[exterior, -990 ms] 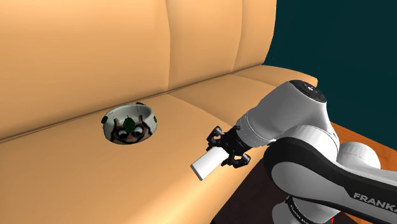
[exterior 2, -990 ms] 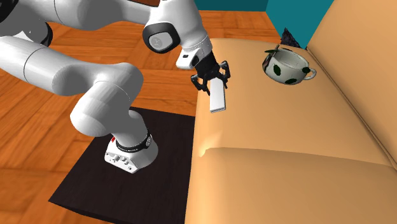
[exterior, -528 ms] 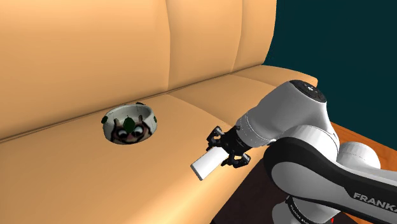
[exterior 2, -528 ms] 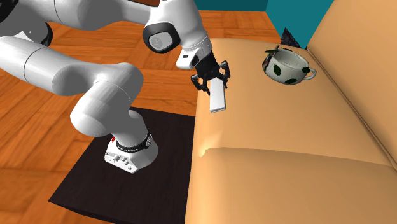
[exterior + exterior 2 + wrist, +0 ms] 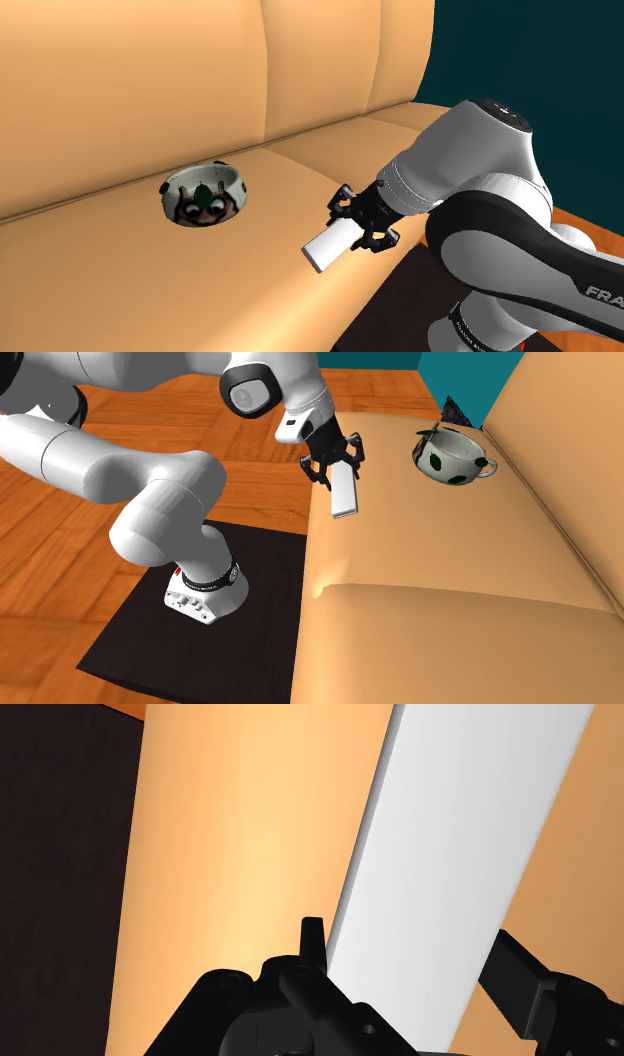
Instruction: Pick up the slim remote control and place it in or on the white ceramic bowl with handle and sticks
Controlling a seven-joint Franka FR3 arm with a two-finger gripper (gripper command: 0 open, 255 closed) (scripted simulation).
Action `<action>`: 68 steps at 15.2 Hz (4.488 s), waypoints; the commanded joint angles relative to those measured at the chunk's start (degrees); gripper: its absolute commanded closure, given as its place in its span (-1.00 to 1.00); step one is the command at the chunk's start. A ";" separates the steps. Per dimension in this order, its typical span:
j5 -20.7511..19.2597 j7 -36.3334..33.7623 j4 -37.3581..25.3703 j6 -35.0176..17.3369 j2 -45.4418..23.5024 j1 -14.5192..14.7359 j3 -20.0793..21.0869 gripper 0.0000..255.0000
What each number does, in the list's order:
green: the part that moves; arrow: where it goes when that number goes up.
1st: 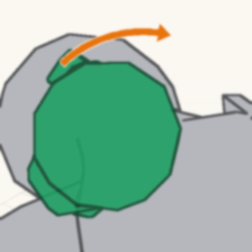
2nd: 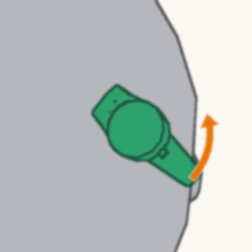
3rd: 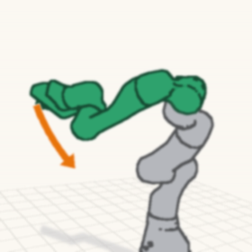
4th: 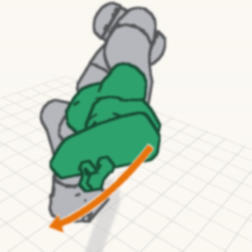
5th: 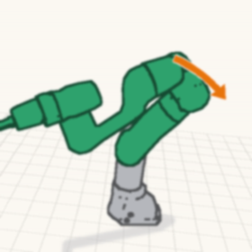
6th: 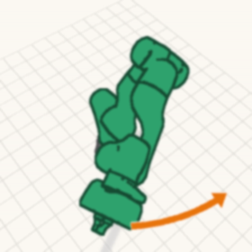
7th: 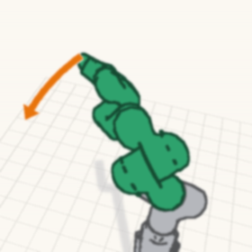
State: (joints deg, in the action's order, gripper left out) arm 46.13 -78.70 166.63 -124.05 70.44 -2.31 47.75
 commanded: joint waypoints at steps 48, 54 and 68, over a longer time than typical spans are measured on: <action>-20.55 -11.77 -57.37 2.93 -39.65 -44.74 24.12 1.00; -21.70 -14.25 -72.25 4.96 -41.30 -68.95 46.27 1.00; -18.31 -12.63 -62.99 -4.78 -39.35 -68.72 49.49 1.00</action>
State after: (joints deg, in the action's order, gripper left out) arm 27.51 -91.43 103.03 -128.06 30.92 -70.92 96.85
